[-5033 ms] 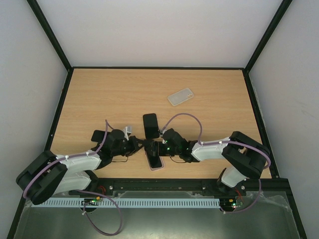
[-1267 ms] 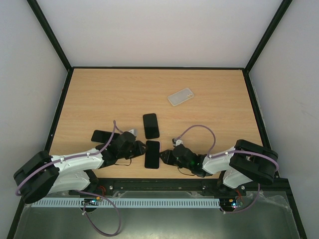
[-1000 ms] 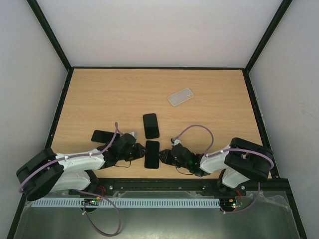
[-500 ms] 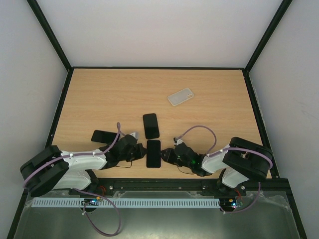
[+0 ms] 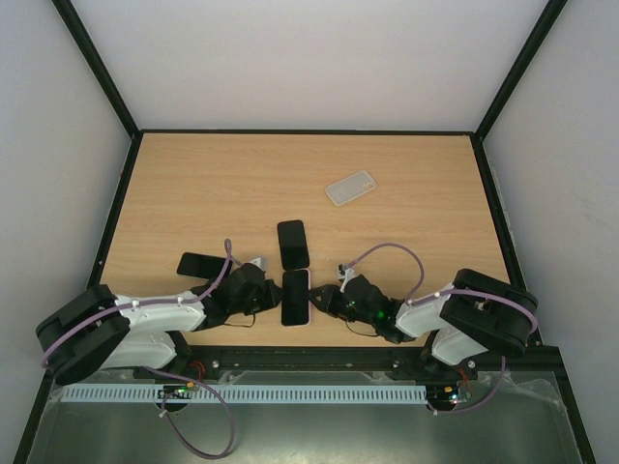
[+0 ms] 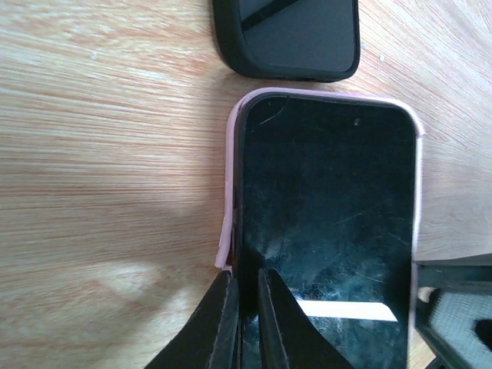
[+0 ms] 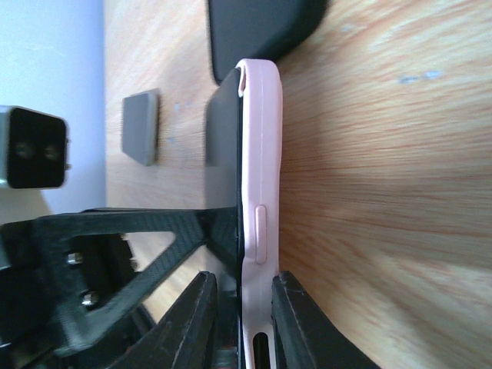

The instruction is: Put the phone into the phone case

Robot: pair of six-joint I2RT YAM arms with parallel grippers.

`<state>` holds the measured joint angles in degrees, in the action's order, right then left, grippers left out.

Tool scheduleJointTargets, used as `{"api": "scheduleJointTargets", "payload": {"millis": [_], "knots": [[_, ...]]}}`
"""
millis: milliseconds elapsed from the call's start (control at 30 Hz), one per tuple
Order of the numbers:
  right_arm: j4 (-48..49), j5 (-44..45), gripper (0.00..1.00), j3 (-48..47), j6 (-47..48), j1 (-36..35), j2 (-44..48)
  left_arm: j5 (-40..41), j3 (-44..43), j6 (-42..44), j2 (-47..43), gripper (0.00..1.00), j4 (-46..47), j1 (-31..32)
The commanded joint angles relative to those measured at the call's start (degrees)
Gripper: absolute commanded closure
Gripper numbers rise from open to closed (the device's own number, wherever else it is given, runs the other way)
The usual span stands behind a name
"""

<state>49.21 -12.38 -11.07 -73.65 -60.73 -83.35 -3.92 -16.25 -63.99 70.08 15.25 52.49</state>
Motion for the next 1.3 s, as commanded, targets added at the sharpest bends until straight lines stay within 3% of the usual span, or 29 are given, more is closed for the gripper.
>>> {"api": "scheduleJointTargets", "payload": {"millis": [0, 267, 533, 700, 967, 1067, 1267], "knots": [[11.0, -5.71, 0.76, -1.28, -0.8, -0.91, 2.05, -3.14, 2.21, -1.23, -2.13, 0.9, 1.79, 1.61], [19.85, -8.79, 0.75, -0.61, -3.85, -0.97, -5.42, -4.04, 3.24, -2.01, -2.65, 0.89, 3.76, 1.7], [12.8, -6.33, 0.75, -1.08, -2.23, -0.9, -7.51, -3.25, 3.25, -2.32, -2.98, 0.87, 3.5, 1.92], [5.36, -3.41, 0.83, -1.58, 0.81, -0.8, -6.19, -2.61, 3.05, -3.02, -1.19, 0.87, 4.0, 1.96], [-2.27, 0.46, 0.77, -1.52, 4.72, -0.76, -2.21, -4.42, 3.2, -4.73, -0.72, 0.84, 8.0, 1.92], [-3.19, 0.65, 0.81, -1.47, 4.86, -0.74, -1.13, -4.38, 2.99, -4.93, -0.73, 0.84, 7.24, 1.92], [-4.49, 2.09, 0.88, -0.99, 5.32, -0.58, -0.51, -3.97, 2.98, -4.24, -4.2, 0.74, 2.37, 1.91]]}}
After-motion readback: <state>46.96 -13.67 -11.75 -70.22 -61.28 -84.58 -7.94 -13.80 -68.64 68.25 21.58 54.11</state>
